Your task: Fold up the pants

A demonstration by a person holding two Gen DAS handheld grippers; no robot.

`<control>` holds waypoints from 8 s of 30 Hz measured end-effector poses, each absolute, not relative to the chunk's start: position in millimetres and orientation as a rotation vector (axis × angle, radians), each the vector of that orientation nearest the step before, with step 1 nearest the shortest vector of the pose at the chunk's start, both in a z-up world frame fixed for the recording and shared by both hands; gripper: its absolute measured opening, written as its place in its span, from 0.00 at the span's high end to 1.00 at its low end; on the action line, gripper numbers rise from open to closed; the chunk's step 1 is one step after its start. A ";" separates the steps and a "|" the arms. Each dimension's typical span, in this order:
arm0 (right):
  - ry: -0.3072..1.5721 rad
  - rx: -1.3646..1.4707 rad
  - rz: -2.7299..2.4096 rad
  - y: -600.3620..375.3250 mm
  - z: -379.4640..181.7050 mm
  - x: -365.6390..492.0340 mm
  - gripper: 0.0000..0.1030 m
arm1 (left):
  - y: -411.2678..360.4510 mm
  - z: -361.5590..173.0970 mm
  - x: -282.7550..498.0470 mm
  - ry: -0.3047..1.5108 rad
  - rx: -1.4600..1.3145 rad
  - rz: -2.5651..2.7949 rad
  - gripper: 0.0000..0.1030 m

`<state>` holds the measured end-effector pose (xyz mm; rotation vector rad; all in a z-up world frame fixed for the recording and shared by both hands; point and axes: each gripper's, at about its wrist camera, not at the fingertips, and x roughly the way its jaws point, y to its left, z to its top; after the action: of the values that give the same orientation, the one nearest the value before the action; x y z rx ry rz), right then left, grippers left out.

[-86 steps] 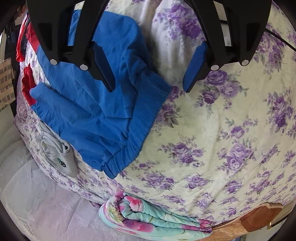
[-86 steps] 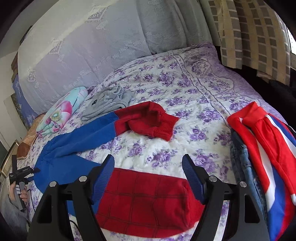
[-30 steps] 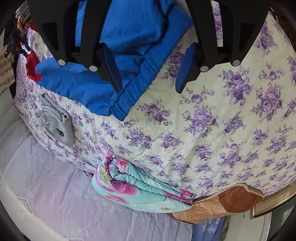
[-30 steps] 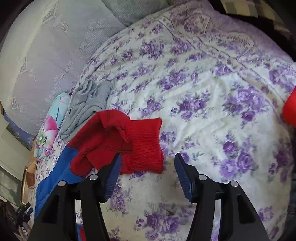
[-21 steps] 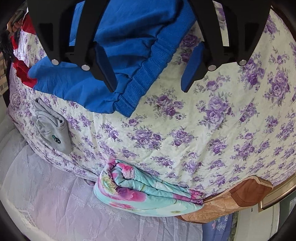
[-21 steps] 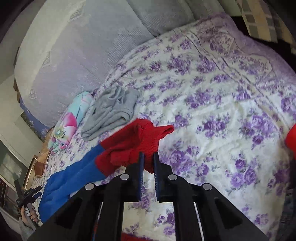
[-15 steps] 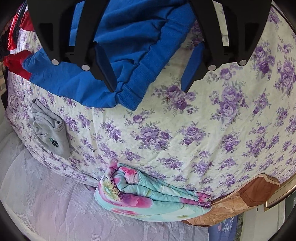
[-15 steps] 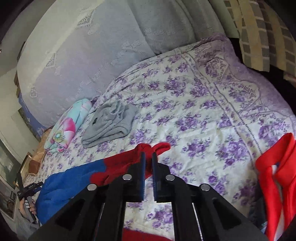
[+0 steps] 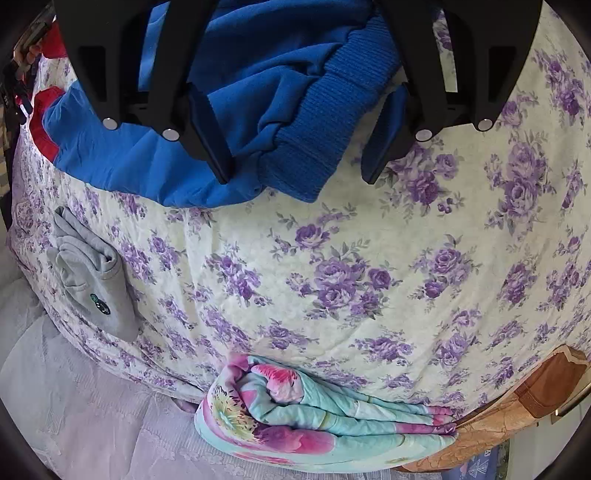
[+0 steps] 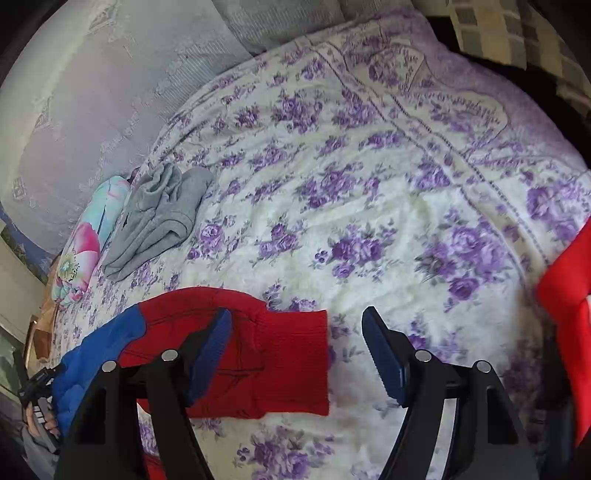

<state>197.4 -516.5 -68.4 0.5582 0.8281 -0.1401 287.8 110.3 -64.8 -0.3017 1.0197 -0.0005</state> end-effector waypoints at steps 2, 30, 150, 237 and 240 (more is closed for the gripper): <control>0.869 0.614 -0.096 -513.1 -82.4 204.6 0.30 | 107.8 -67.1 291.2 1.031 -0.299 -0.007 0.32; 0.781 0.364 -0.223 -499.1 -54.1 221.6 0.41 | 94.8 -36.3 321.0 0.898 -0.204 -0.045 0.33; 0.769 -0.137 0.423 -250.4 -55.9 44.6 0.98 | 179.4 -37.8 90.1 0.904 -0.515 -0.282 0.17; 0.742 0.171 -0.061 -305.2 -54.1 110.0 0.97 | 99.4 -69.0 98.8 0.889 -0.260 -0.402 0.28; 0.594 0.360 -0.039 -338.4 -26.8 60.6 0.97 | 100.9 -70.4 97.1 0.882 -0.260 -0.404 0.28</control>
<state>60.6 -338.4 -26.8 0.3601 0.5943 -0.0389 97.1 100.9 -70.4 -0.2602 0.8820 -0.4043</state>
